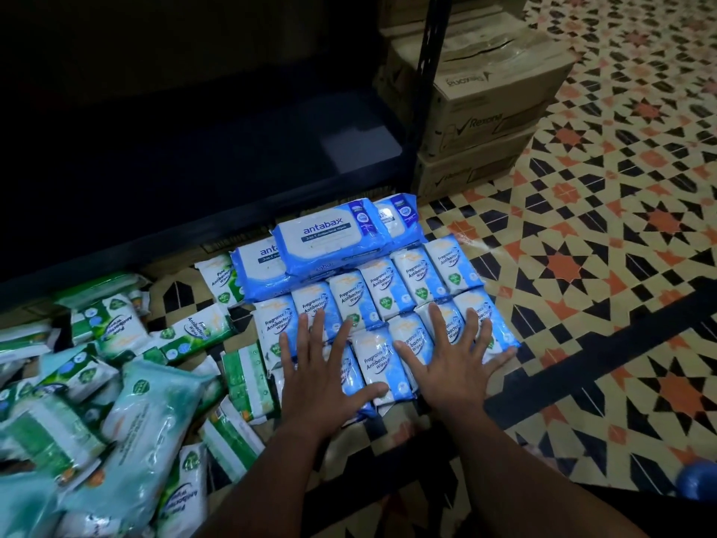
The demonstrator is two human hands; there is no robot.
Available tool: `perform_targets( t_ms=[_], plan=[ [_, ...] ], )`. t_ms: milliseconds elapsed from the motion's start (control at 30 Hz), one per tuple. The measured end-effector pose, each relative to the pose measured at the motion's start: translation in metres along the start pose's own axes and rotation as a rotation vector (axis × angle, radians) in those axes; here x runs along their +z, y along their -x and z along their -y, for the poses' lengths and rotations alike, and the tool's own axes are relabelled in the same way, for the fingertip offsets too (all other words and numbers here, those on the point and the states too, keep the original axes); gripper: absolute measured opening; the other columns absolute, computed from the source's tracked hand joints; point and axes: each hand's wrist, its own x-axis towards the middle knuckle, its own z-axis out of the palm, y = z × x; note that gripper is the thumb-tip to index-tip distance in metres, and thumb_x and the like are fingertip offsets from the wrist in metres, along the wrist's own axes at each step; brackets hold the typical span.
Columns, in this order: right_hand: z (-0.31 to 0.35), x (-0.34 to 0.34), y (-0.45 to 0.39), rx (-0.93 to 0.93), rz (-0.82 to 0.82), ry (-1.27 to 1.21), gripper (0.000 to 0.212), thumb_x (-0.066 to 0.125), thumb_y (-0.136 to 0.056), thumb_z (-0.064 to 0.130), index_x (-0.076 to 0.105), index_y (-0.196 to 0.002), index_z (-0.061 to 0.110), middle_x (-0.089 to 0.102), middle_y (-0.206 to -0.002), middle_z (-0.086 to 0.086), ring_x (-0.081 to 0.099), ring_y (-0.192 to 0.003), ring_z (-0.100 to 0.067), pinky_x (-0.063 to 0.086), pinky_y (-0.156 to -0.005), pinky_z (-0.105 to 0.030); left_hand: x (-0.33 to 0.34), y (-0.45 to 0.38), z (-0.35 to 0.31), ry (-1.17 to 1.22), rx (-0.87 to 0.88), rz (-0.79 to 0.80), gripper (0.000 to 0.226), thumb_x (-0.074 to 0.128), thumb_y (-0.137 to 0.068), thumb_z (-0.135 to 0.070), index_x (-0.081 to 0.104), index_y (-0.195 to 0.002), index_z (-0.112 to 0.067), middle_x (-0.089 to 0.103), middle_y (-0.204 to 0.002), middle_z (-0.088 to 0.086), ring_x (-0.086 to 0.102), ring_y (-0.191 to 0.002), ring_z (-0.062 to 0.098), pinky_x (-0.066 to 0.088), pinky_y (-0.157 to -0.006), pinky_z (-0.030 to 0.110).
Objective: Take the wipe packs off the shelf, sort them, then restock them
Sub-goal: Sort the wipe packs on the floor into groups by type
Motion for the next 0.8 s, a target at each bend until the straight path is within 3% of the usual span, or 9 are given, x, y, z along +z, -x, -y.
perform_targets(
  t_ms=[200, 367, 500, 600, 733, 800],
  plan=[
    [0.002, 0.001, 0.001, -0.005, 0.000, -0.112, 0.087, 0.013, -0.078, 0.094, -0.007, -0.153, 0.056, -0.024, -0.165, -0.006, -0.033, -0.148, -0.030, -0.013, -0.110, -0.075, 0.001, 0.024, 0.002, -0.123, 0.309, -0.023, 0.110, 0.035, -0.071, -0.099, 0.018, -0.160, -0.036, 0.009, -0.169, 0.008, 0.005, -0.155, 0.037, 0.015, -0.112, 0.075],
    [0.004, 0.005, 0.007, -0.047, 0.028, -0.062, 0.088, 0.015, -0.082, 0.090, -0.023, -0.151, 0.051, -0.039, -0.159, -0.008, -0.045, -0.140, -0.034, -0.019, -0.108, -0.074, 0.017, 0.018, 0.002, -0.156, 0.194, 0.046, 0.104, 0.036, -0.075, -0.096, 0.017, -0.160, -0.038, 0.008, -0.169, 0.009, 0.008, -0.154, 0.037, 0.015, -0.113, 0.074],
    [0.010, 0.004, 0.006, -0.028, 0.045, -0.022, 0.089, 0.011, -0.083, 0.089, -0.030, -0.149, 0.047, -0.039, -0.158, -0.012, -0.042, -0.142, -0.036, -0.019, -0.107, -0.074, 0.022, 0.016, 0.000, -0.126, 0.181, 0.053, 0.099, 0.045, -0.076, -0.089, 0.024, -0.158, -0.038, 0.011, -0.168, 0.010, 0.009, -0.154, 0.037, 0.014, -0.113, 0.074],
    [0.017, 0.000, 0.009, -0.017, 0.055, -0.006, 0.086, 0.013, -0.087, 0.085, -0.028, -0.151, 0.044, -0.033, -0.161, -0.014, -0.035, -0.146, -0.037, -0.017, -0.107, -0.077, 0.019, 0.015, -0.006, -0.093, 0.145, 0.104, 0.103, 0.051, -0.071, -0.085, 0.020, -0.157, -0.038, 0.011, -0.168, 0.012, 0.005, -0.154, 0.039, 0.010, -0.113, 0.075],
    [0.033, -0.012, 0.022, -0.090, 0.060, 0.020, 0.078, 0.019, -0.096, 0.073, -0.020, -0.156, 0.041, -0.022, -0.165, -0.016, -0.026, -0.150, -0.037, -0.013, -0.110, -0.074, 0.009, 0.019, -0.003, -0.127, 0.190, 0.130, 0.114, 0.042, -0.071, -0.094, -0.010, -0.157, -0.041, -0.022, -0.166, 0.009, -0.022, -0.151, 0.035, -0.013, -0.114, 0.068],
    [0.047, -0.018, 0.029, -0.152, 0.063, 0.023, 0.074, 0.023, -0.100, 0.068, -0.012, -0.158, 0.038, -0.017, -0.166, -0.015, -0.022, -0.151, -0.037, -0.010, -0.113, -0.072, 0.001, 0.028, 0.009, -0.122, 0.207, 0.096, 0.115, 0.038, -0.069, -0.097, -0.003, -0.159, -0.039, -0.011, -0.169, 0.008, -0.011, -0.154, 0.035, -0.008, -0.116, 0.066]
  ],
)
